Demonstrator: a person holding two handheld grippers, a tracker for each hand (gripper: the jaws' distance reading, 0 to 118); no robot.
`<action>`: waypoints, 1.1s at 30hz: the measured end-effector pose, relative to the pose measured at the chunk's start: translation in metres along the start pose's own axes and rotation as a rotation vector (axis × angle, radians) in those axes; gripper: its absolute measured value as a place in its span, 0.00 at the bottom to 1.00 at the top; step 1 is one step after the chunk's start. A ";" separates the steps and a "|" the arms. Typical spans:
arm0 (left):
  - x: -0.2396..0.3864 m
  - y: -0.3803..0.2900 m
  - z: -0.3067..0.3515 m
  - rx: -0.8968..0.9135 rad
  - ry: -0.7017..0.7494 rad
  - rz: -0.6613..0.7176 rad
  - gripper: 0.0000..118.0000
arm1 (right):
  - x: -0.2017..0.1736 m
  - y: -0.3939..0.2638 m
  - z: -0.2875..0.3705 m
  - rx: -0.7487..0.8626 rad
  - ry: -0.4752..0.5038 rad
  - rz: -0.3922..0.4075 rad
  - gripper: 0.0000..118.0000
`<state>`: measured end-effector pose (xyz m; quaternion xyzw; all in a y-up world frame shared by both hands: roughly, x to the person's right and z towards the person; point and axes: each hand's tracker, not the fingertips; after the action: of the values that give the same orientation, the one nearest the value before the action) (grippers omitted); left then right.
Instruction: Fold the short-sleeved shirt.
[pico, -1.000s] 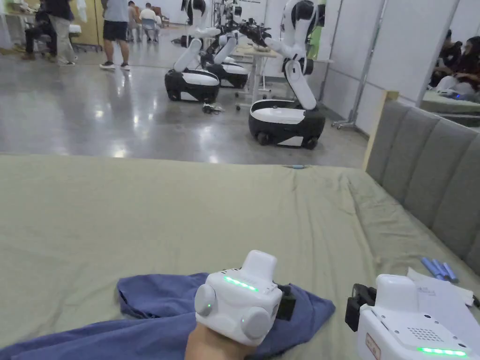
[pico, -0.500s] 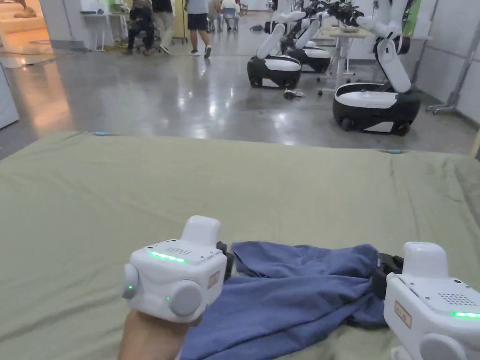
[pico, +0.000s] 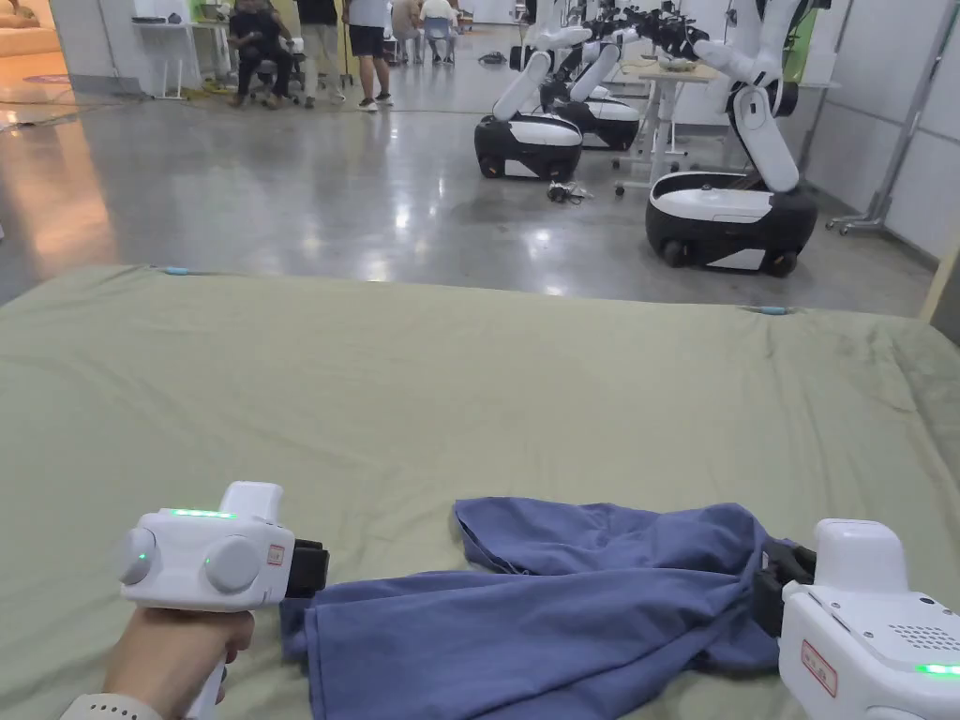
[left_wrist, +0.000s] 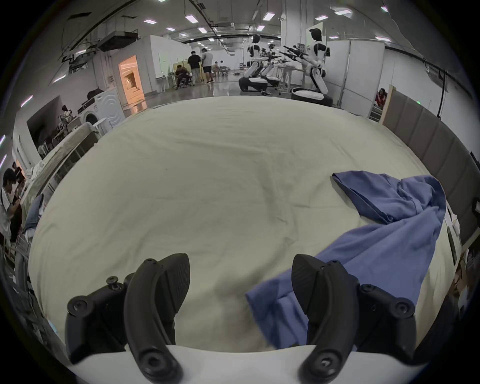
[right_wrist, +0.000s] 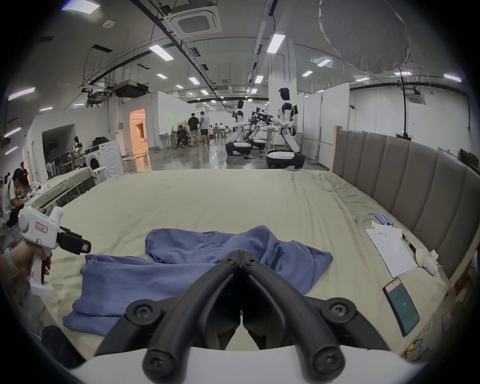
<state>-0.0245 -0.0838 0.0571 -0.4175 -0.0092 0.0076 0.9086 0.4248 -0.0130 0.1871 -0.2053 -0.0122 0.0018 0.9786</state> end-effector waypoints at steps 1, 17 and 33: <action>0.004 0.000 -0.005 -0.013 -0.008 0.006 0.69 | 0.003 0.000 -0.001 -0.005 -0.004 -0.007 0.00; 0.027 0.023 0.016 -0.090 -0.113 -0.034 0.06 | 0.049 -0.002 -0.008 -0.024 -0.053 -0.015 0.00; 0.041 0.037 0.069 0.070 -0.178 -0.044 0.06 | 0.196 0.002 -0.156 -0.354 -0.085 -0.173 0.57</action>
<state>0.0149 -0.0065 0.0748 -0.3828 -0.0988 0.0252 0.9182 0.6241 -0.0726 0.0482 -0.3720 -0.0713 -0.0760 0.9224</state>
